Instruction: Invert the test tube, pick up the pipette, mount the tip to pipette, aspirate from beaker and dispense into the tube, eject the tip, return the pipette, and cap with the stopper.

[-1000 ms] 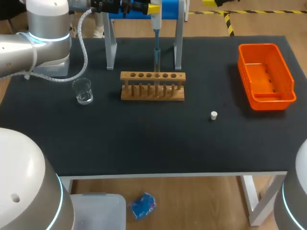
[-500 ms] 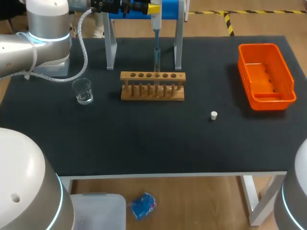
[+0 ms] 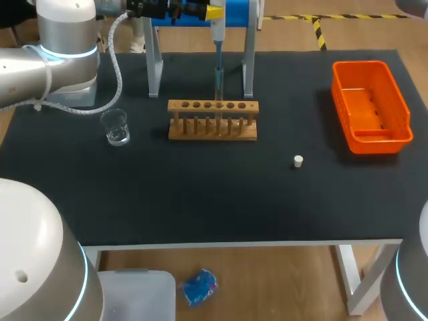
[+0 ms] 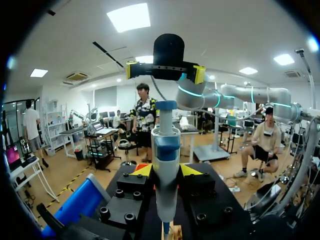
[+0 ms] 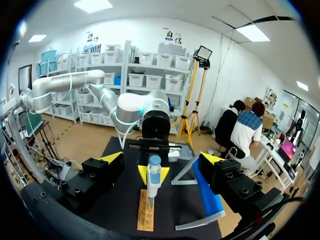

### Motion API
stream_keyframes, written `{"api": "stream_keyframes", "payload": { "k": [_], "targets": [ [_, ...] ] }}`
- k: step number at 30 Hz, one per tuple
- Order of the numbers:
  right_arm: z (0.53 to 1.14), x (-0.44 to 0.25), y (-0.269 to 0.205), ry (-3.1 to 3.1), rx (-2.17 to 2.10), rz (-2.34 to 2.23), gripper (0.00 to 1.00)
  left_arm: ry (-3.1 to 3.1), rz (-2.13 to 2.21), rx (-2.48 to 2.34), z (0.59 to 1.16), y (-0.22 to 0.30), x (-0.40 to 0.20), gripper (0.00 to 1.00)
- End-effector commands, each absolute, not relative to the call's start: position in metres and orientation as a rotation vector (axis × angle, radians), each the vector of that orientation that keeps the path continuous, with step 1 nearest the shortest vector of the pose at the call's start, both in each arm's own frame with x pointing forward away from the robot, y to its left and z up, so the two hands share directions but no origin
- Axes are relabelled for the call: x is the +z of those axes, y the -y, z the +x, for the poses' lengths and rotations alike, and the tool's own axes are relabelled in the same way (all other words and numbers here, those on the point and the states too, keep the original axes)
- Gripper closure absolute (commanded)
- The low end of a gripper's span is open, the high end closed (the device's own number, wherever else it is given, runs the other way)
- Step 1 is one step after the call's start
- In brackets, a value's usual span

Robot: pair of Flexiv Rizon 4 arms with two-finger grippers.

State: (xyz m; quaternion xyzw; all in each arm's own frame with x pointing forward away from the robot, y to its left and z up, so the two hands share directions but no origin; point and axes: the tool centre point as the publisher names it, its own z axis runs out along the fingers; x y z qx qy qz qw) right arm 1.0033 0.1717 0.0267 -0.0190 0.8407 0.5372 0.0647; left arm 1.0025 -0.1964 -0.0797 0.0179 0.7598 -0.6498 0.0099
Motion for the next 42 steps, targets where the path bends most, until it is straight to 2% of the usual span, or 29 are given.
{"api": "stream_keyframes", "payload": {
  "k": [1, 5, 7, 9, 10, 42],
  "targets": [
    [1.006, 0.028, -0.187, -2.577, 1.603, -0.074, 0.00, -2.372, 0.055, -2.028, 1.002, 0.196, -0.079, 1.00],
    [1.005, 0.025, -0.193, -2.609, 1.587, -0.054, 0.00, -2.372, 0.055, -2.028, 1.002, 0.196, -0.079, 1.00],
    [1.004, 0.024, -0.194, -2.608, 1.595, -0.040, 0.55, -2.372, 0.055, -2.028, 1.002, 0.196, -0.079, 1.00],
    [1.004, 0.023, -0.194, -2.597, 1.607, -0.020, 0.91, -2.372, 0.055, -2.028, 1.002, 0.196, -0.079, 1.00],
    [1.004, 0.023, -0.194, -2.594, 1.609, -0.017, 1.00, -2.372, 0.055, -2.028, 1.002, 0.196, -0.079, 1.00],
    [0.999, 0.006, -0.212, -2.667, 1.650, 0.137, 1.00, -2.372, 0.055, -2.028, 1.002, 0.196, -0.079, 1.00]
  ]
}}
